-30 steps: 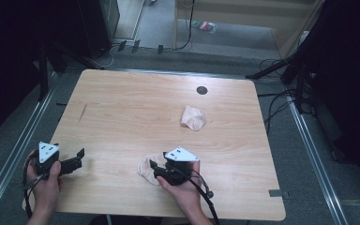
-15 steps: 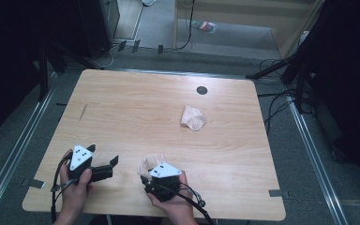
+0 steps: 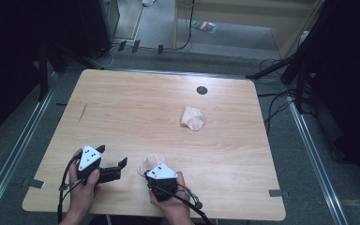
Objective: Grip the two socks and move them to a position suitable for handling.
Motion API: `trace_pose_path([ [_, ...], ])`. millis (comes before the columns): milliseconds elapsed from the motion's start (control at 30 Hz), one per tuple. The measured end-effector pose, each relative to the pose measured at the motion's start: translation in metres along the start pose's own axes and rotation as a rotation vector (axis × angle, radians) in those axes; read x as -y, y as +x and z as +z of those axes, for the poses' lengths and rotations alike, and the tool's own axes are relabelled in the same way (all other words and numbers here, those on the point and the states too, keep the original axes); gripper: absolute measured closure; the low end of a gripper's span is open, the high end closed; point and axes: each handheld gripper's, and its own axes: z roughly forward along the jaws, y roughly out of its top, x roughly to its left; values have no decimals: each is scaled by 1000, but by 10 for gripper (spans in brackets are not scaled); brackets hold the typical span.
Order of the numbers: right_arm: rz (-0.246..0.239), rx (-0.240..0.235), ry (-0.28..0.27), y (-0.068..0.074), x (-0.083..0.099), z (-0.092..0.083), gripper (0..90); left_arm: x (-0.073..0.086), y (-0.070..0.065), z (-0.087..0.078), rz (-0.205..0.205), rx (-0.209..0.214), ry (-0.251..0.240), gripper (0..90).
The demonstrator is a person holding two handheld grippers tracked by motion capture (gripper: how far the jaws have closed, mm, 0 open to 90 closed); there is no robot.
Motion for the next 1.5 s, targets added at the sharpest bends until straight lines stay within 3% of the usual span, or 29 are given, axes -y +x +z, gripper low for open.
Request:
trace_pose_path([
  [33,32,-16,-28,-4,-4,-7,890,0,-3,2,9,12,6,67],
  [133,61,-23,-57,-9,-7,-15,890,0,-7,5,22,17,18,139],
  [167,97,-47,-78,-16,-10,-22,889,-1,-10,7,24,20,28,135],
  [333,148,-41,-110,-28,-13,-35,888,-1,-23,22,35,115,85,136],
  [367,169,-39,-124,-35,-14,-39,888,-1,-30,30,66,121,124,149],
  [467,194,-34,-134,-42,-14,-43,887,1,-35,36,73,130,145,281],
  [500,225,-38,-144,-49,-15,-47,887,2,-37,39,80,137,159,334],
  [533,227,-37,-145,-52,-16,-48,886,2,-40,44,87,162,178,379],
  [667,245,-32,-148,-60,-15,-50,885,3,-44,51,108,167,206,529],
  [700,258,-33,-146,-63,-15,-51,885,4,-45,52,107,177,212,529],
  [767,287,-37,-146,-72,-13,-53,885,7,-49,54,155,157,237,618],
  [833,293,-43,-142,-74,-12,-54,883,7,-49,54,162,158,238,642],
  [900,303,-43,-140,-83,-10,-58,884,6,-48,54,172,161,241,767],
  [933,303,-43,-140,-83,-10,-58,884,6,-48,53,178,166,245,767],
  [967,323,-37,-139,-89,-7,-63,886,6,-47,53,177,175,247,843],
  [1033,348,-28,-139,-95,-3,-67,889,5,-46,51,180,209,261,880],
  [1100,360,-18,-137,-99,1,-70,896,4,-44,47,196,221,260,887],
  [1333,373,41,-133,-109,10,-83,900,0,-32,32,183,202,222,897],
  [1367,402,45,-114,-114,14,-85,900,-1,-28,28,193,187,220,899],
  [1467,414,55,-101,-118,20,-86,900,0,-24,25,202,174,227,900],
  [1500,426,53,-90,-120,24,-87,900,1,-22,23,207,145,230,900],
])
